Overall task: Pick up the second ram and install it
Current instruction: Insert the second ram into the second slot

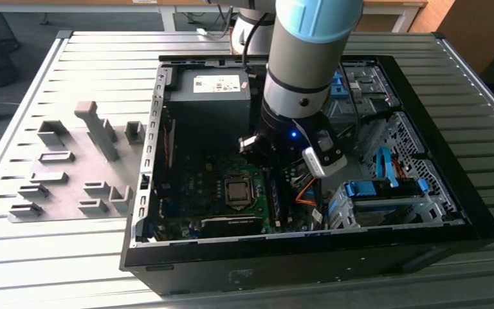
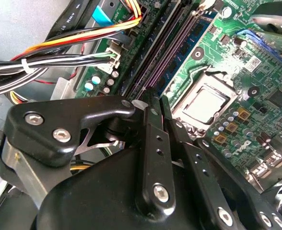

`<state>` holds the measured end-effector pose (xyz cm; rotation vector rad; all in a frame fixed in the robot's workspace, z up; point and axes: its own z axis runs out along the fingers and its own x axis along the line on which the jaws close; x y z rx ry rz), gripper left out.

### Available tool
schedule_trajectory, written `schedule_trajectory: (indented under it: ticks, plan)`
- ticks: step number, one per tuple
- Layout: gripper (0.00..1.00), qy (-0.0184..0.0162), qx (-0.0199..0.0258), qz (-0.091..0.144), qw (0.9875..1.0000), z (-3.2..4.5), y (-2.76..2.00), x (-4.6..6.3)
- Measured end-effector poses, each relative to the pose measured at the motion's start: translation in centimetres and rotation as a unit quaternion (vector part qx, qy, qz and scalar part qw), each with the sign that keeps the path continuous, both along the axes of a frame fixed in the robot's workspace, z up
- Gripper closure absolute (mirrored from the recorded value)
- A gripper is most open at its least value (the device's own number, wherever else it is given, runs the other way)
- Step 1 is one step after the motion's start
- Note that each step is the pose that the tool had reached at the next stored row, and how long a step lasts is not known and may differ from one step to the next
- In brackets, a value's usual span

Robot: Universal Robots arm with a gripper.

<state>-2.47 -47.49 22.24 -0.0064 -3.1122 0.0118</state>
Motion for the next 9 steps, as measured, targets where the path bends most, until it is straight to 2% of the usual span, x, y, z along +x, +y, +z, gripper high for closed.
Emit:
schedule_trajectory:
  ticks: [9]
  plan:
    - [0.86,0.0,-0.0001,0.0,1.0,-0.32,0.0,0.0]
